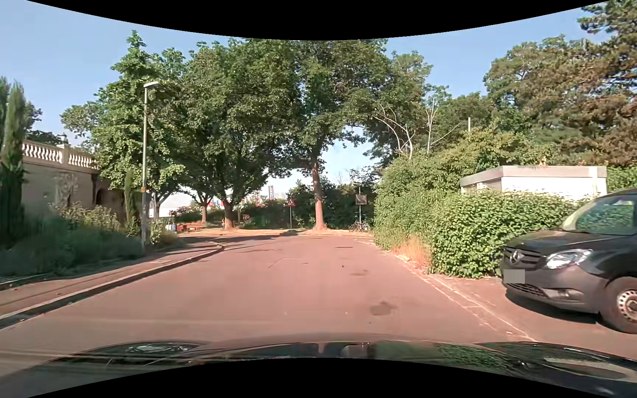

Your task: Follow the waypoints while adhering to traffic rules and regulations

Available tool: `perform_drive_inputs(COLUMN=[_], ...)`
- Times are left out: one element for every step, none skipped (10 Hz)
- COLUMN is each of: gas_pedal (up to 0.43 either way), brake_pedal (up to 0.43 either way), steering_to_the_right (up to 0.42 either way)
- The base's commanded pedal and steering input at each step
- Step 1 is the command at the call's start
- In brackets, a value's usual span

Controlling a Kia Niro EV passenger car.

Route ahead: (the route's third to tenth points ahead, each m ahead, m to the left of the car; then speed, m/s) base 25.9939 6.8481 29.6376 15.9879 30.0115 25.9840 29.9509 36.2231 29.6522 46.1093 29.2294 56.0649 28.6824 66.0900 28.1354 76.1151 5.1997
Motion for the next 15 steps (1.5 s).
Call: perform_drive_inputs(gas_pedal=[0.000, 0.000, 0.000, 0.000, 0.000, 0.000, 0.000, 0.000, 0.000, 0.000, 0.000, 0.000, 0.000, 0.000, 0.000], brake_pedal=[0.000, 0.000, 0.000, 0.000, 0.000, 0.000, 0.000, 0.000, 0.000, 0.000, 0.000, 0.000, 0.000, 0.000, 0.000], steering_to_the_right=[-0.010, -0.008, 0.002, 0.008, 0.002, -0.007, -0.004, 0.003, 0.004, 0.004, 0.004, 0.004, 0.004, 0.004, 0.004])
